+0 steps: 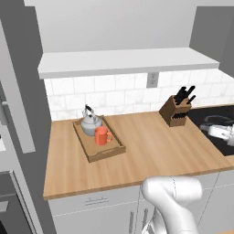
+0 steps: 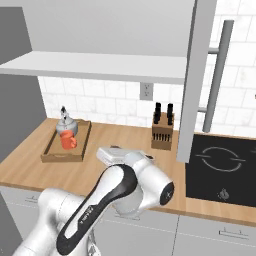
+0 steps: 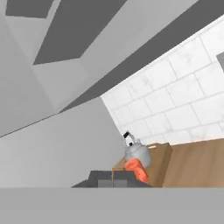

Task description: Pick the kettle from the counter and place it on the tray. Then pick the mug from the cabinet and place it on the tray. Then close the cabinet doors.

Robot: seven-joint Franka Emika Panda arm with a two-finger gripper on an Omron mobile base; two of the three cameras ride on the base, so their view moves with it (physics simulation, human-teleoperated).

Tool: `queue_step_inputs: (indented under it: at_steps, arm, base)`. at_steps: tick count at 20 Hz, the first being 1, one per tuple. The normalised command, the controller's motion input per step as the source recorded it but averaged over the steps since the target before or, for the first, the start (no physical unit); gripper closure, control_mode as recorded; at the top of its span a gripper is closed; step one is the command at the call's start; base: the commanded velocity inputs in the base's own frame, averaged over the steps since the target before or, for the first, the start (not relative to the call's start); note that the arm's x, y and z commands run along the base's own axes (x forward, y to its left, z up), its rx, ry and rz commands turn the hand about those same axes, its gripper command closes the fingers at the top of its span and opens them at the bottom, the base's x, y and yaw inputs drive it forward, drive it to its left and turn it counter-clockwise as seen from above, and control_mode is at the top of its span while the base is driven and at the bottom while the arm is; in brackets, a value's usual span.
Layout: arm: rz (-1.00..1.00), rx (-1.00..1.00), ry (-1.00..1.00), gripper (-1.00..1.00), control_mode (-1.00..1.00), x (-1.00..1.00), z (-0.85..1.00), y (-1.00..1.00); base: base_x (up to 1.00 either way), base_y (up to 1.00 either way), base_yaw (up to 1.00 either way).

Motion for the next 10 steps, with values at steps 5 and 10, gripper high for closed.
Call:
queue_step_inputs:
  at_steps: [5,10]
  arm:
    - [0.0,0.12,-0.19,1.0,-1.0,-0.38,0.32,-0.74]
    - [0.0,0.23,-0.03,1.0,-1.0,-0.3,0.35,-0.84]
  base:
    - [0.0,0.0,0.0]
    - [0.0,0.0,0.0]
